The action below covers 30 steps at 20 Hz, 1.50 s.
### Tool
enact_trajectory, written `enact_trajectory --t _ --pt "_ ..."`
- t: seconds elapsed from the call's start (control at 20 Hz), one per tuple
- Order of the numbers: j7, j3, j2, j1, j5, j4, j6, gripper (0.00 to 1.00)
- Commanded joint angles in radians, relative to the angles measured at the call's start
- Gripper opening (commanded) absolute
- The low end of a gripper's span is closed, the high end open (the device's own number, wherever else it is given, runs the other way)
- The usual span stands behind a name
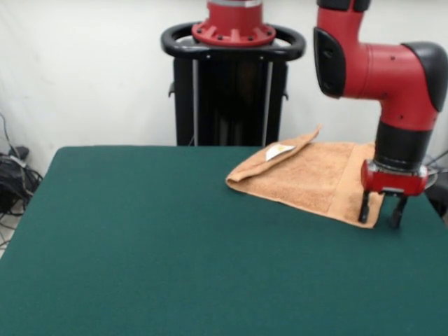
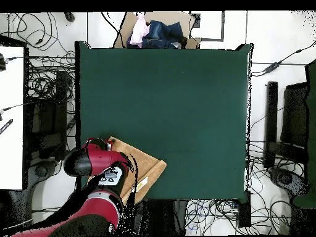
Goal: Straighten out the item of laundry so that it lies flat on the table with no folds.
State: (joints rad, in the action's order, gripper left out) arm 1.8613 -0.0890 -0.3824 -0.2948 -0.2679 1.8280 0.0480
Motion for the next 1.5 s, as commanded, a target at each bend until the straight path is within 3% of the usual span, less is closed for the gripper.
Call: enact_trajectory --t 0.05,0.2,0.25,1.1,1.5 --pt "0.191 0.067 0.147 0.003 -0.065 -0.137 0.054 1.0" --pt "0.187 0.08 0.149 0.017 -0.059 -0.14 0.045 1.0" --pt "0.187 0.074 0.15 0.009 -0.067 -0.145 0.035 0.0" --pt "0.201 0.035 0.244 -0.078 -0.193 -0.329 0.003 0.0" --pt "0.157 0.063 0.279 -0.027 -0.142 -0.409 -0.027 0.0"
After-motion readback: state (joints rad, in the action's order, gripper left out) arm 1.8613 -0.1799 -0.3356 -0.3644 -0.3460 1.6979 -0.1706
